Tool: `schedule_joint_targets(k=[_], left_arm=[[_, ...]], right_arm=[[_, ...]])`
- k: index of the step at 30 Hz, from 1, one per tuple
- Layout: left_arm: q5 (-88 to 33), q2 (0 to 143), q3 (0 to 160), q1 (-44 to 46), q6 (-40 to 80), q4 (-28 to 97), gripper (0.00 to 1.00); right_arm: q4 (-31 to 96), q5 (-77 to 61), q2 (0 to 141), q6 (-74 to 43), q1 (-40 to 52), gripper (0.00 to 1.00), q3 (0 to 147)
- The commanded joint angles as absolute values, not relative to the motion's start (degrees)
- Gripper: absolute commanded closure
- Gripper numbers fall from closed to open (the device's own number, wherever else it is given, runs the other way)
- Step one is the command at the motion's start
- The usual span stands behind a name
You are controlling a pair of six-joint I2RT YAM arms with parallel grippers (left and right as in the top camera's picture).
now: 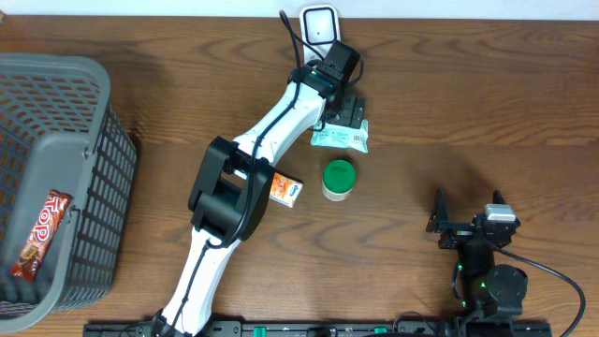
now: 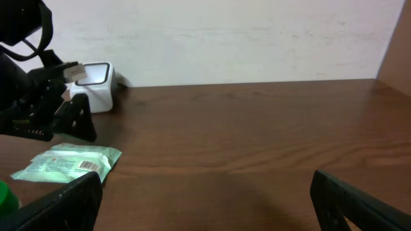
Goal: Scan the item barcode
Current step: 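Regrasp the wipes packet with the left gripper and move it right of the bottle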
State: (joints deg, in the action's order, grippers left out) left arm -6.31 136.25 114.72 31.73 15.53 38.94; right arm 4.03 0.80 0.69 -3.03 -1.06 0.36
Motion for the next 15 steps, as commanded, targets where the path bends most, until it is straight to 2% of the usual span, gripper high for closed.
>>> schedule_joint_targets(k=[1, 7, 9, 11, 12, 15], left_arm=[[-5.61, 136.55, 114.54, 31.75, 23.09, 37.58, 0.02], [-1.21, 139.41, 114.54, 31.73, 33.45, 34.33, 0.02], [-1.19, 140.57, 114.54, 31.68, 34.94, 34.15, 0.19], [-1.21, 141.36, 114.54, 31.68, 36.12, 34.74, 0.43], [-1.21, 141.67, 114.54, 31.7, 36.34, 35.14, 0.51], [-1.28, 141.67, 114.54, 31.83, 37.08, 36.67, 0.67]], right_arm=[[4.29, 0.34, 0.38, -3.77, -1.43, 0.01, 0.32], [4.29, 0.34, 0.38, -3.77, -1.43, 0.01, 0.32], [4.29, 0.34, 0.38, -3.79, -1.43, 0.01, 0.32], [4.29, 0.34, 0.38, -3.77, -1.43, 0.01, 0.32], [4.29, 0.36, 0.38, -3.77, -1.41, 0.01, 0.32], [4.29, 0.34, 0.38, -3.77, -1.43, 0.01, 0.32]])
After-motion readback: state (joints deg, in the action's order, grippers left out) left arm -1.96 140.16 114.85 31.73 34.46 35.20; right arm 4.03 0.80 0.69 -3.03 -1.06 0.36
